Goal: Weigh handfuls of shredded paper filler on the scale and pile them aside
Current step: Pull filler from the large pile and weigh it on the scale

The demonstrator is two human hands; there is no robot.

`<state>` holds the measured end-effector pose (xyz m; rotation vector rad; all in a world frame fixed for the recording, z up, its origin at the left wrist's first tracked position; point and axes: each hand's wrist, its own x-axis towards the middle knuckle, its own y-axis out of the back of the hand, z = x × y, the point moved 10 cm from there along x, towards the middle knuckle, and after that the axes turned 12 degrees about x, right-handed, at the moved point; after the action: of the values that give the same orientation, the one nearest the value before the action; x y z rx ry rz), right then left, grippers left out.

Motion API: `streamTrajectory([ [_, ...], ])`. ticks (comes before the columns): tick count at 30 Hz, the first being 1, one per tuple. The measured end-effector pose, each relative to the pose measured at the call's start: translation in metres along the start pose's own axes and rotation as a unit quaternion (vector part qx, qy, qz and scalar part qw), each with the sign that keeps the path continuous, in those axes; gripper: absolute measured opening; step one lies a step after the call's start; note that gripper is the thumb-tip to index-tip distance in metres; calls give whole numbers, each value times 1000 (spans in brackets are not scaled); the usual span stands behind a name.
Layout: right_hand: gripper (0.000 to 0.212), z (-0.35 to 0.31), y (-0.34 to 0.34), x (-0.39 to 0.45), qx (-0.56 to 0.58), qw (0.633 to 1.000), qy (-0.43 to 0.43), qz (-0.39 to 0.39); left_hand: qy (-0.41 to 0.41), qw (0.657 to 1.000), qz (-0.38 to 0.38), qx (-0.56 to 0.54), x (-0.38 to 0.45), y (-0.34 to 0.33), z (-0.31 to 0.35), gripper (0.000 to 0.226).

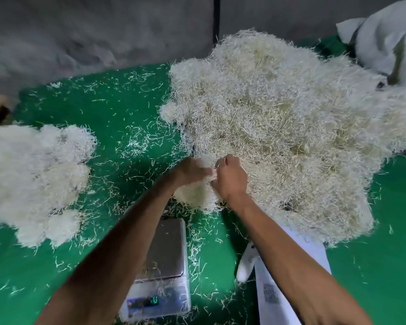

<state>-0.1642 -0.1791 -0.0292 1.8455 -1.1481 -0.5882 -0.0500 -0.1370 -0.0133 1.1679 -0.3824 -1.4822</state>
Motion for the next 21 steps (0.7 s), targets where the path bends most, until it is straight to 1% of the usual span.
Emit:
streamTrajectory([
  [1, 43, 2, 3, 5, -9, 1000, 4, -2, 13, 999, -44, 19, -2, 1, -1, 43],
  [3, 37, 11, 9, 13, -9, 1000, -12, -14, -3, 993, -113, 23, -9, 1, 9, 57],
  [4, 32, 14, 13, 14, -4, 1000, -18, -16, -16, 991, -134, 19, -13, 2, 15, 58],
  [5, 26, 15, 17, 16, -1, 1000, -22, -17, -18, 990, -142, 3, -16, 5, 20, 53],
  [6, 22, 15, 21, 17, -1, 1000, -24, -19, -4, 990, -141, -19, -17, 8, 21, 49],
  [7, 20, 14, 24, 18, -2, 999, -28, -21, 24, 991, -128, -44, -18, 15, 17, 43],
  [9, 22, 14, 32, 20, 8, 999, -39, -28, 49, 992, -83, -76, -18, 28, 10, 33],
  [10, 22, 15, 36, 20, 8, 999, -42, -34, 43, 993, -54, -100, -18, 36, 11, 28],
  [11, 20, 16, 38, 19, 8, 998, -42, -41, 37, 987, -27, -155, -19, 44, 13, 23],
  [12, 19, 16, 42, 17, 8, 998, -41, -48, 46, 974, -8, -223, -19, 50, 12, 21],
  [13, 20, 15, 45, 16, 7, 998, -40, -51, 67, 954, 4, -291, -22, 55, 9, 25],
  [14, 23, 11, 51, 15, 17, 998, -34, -46, 89, 939, 10, -332, -24, 58, 6, 35],
  [15, 30, 4, 59, 15, 43, 998, -23, -32, 92, 929, 19, -358, -24, 63, 5, 44],
  [17, 46, -17, 77, 13, 136, 991, 3, 3, 83, 897, 66, -429, -31, 85, 13, 50],
  [19, 46, -40, 97, 7, 229, 972, 43, 39, 78, 854, 108, -503, -36, 98, 19, 57],
  [20, 50, -51, 104, 3, 250, 965, 63, 48, 72, 842, 121, -521, -40, 104, 23, 58],
  [21, 59, -63, 108, -2, 247, 964, 82, 46, 72, 831, 131, -535, -42, 107, 25, 57],
])
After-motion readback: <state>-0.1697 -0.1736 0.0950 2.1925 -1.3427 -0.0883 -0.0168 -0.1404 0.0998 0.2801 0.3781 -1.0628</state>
